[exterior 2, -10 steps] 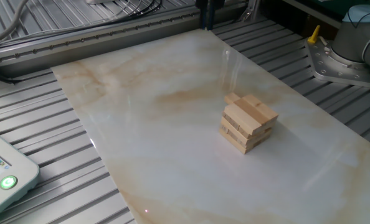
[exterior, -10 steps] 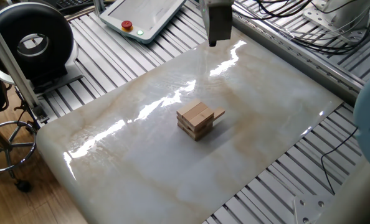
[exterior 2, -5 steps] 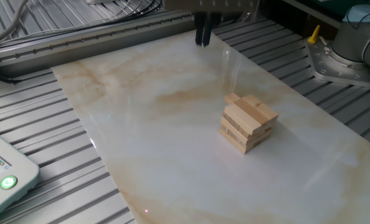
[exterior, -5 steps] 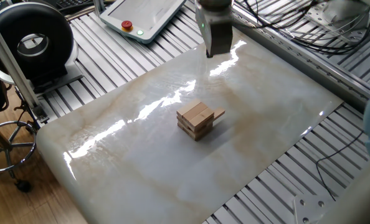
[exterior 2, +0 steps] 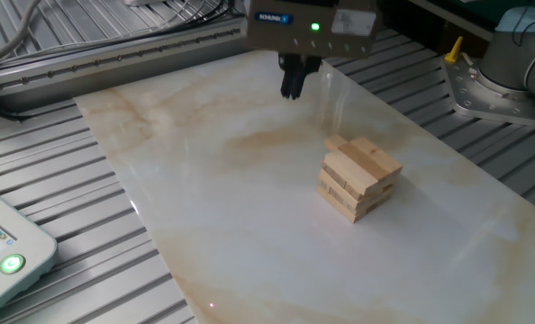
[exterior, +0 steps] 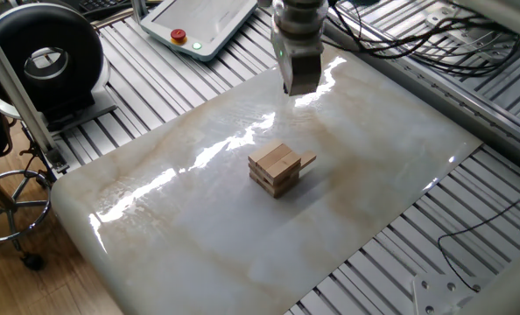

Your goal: Play Jenga

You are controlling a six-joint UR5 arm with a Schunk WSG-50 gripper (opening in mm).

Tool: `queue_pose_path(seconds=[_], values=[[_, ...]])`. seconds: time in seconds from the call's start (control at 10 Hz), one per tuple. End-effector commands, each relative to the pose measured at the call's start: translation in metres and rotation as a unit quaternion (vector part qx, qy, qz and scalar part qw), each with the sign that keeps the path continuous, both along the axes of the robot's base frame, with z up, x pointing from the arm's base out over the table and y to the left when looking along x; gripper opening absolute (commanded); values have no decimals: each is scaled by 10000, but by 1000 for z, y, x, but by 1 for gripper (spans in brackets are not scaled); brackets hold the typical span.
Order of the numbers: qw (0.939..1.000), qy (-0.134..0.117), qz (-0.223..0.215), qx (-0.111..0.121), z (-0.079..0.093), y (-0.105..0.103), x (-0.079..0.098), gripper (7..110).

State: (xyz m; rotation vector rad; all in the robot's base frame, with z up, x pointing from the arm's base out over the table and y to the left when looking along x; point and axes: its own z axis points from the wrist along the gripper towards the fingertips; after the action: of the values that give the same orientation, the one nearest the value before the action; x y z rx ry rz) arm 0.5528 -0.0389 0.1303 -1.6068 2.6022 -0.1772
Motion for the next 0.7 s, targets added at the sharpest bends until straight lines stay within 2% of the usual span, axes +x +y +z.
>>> queue_pose_path(seconds=[0.0,0.3,0.4,0.6], values=[[9982,-325,509,-1,-6,9,10,7],[9936,-370,1063,33,-7,12,12,7],[9932,-385,1090,111,-8,14,10,22],[9930,-376,1102,171,-8,14,9,22]])
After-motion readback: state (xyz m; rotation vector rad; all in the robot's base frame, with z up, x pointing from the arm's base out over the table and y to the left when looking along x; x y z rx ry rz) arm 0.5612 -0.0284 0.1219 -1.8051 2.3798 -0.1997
